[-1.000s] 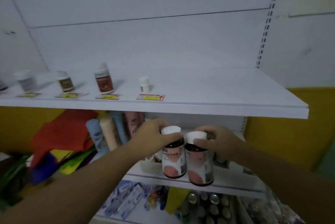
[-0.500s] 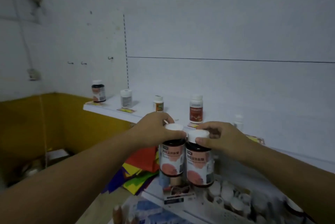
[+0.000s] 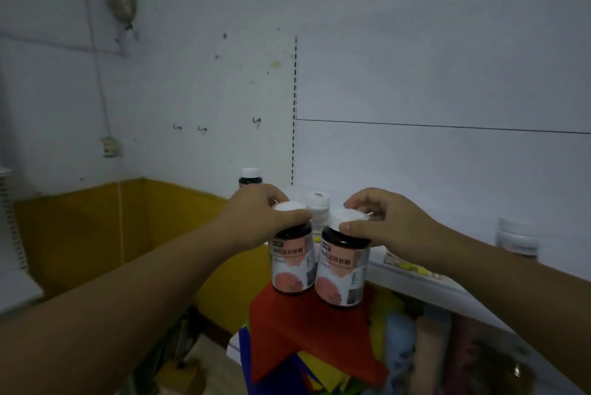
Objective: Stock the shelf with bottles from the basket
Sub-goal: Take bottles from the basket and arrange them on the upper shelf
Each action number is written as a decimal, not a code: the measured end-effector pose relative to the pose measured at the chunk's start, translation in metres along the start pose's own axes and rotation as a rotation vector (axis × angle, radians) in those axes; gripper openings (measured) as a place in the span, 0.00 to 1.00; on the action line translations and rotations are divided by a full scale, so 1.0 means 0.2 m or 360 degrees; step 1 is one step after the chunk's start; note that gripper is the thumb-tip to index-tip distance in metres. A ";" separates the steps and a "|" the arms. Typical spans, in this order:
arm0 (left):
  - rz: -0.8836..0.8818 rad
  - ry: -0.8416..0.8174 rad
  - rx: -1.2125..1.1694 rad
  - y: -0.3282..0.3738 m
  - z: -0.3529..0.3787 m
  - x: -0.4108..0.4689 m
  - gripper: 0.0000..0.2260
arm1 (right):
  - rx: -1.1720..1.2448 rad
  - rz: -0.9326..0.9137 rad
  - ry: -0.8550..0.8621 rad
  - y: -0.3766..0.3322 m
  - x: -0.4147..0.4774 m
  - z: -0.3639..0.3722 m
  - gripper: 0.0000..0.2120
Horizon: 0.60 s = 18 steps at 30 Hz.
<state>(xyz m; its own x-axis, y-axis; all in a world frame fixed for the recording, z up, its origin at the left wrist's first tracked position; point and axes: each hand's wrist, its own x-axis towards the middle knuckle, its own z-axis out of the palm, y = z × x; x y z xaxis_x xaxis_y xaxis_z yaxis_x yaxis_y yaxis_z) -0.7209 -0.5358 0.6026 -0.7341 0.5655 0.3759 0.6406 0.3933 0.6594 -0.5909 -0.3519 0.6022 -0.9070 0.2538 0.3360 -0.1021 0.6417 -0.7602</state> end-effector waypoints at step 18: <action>0.0069 0.0572 0.0144 -0.43 -0.72 1.03 0.17 | -0.0361 -0.0101 0.0078 0.03 1.29 0.38 0.14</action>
<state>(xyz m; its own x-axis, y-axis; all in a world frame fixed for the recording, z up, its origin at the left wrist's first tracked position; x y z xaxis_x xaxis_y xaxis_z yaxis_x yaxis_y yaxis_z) -0.9591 -0.5569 0.7176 -0.7276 0.2986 0.6176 0.6785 0.4459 0.5837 -0.8562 -0.3376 0.6408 -0.8803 0.2390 0.4097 -0.0587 0.8023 -0.5941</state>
